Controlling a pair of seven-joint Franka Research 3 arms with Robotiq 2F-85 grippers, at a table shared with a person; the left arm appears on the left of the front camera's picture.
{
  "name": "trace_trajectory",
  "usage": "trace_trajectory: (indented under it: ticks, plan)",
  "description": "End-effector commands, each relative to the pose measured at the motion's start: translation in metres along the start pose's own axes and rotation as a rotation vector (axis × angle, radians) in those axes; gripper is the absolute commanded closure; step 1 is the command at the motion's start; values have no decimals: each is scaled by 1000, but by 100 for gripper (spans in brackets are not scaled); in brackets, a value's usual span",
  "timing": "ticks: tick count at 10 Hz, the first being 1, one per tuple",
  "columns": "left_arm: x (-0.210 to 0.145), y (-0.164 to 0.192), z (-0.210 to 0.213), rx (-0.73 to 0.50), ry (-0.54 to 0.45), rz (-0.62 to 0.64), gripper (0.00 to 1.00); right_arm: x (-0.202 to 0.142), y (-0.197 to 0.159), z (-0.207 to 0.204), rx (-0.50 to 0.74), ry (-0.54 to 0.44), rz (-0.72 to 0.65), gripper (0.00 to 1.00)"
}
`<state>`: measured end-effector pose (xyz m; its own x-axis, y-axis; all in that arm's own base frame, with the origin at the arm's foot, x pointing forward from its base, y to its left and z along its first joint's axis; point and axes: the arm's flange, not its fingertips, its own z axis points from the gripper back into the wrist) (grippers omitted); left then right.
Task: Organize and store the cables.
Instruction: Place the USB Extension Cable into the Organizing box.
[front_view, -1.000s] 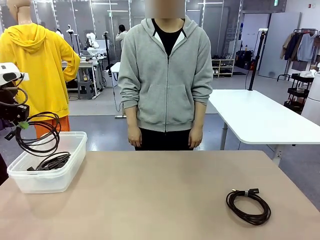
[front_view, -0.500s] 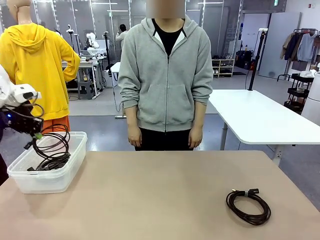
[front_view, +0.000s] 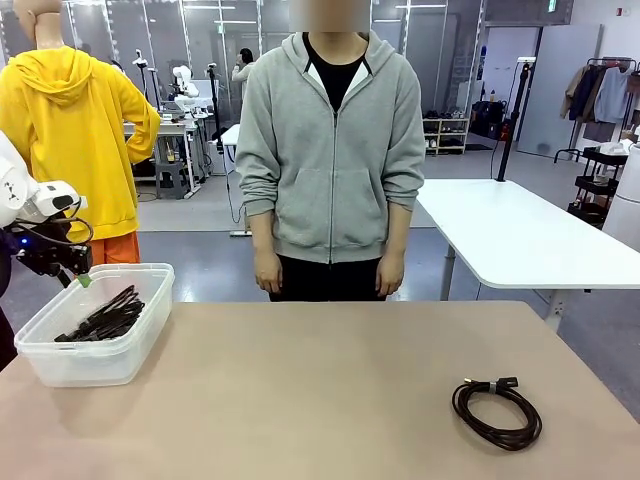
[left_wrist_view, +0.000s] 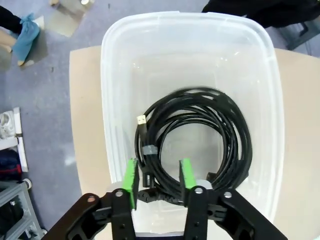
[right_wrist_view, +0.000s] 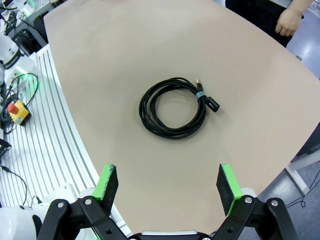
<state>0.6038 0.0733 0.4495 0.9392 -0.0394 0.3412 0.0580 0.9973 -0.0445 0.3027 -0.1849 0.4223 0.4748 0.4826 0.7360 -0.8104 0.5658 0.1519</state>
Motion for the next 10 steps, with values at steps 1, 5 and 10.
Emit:
trace_trajectory:
  ticks: [1,5,10]
  plan:
    - [0,-2,7,24,-26,10,16,-1,0,0,1,-19,17,0]
    - [0,-4,9,21,-27,-2,6,-1,0,0,1,-19,17,0]
    - [2,-7,8,3,-12,-11,0,-1,0,0,1,-19,17,0]
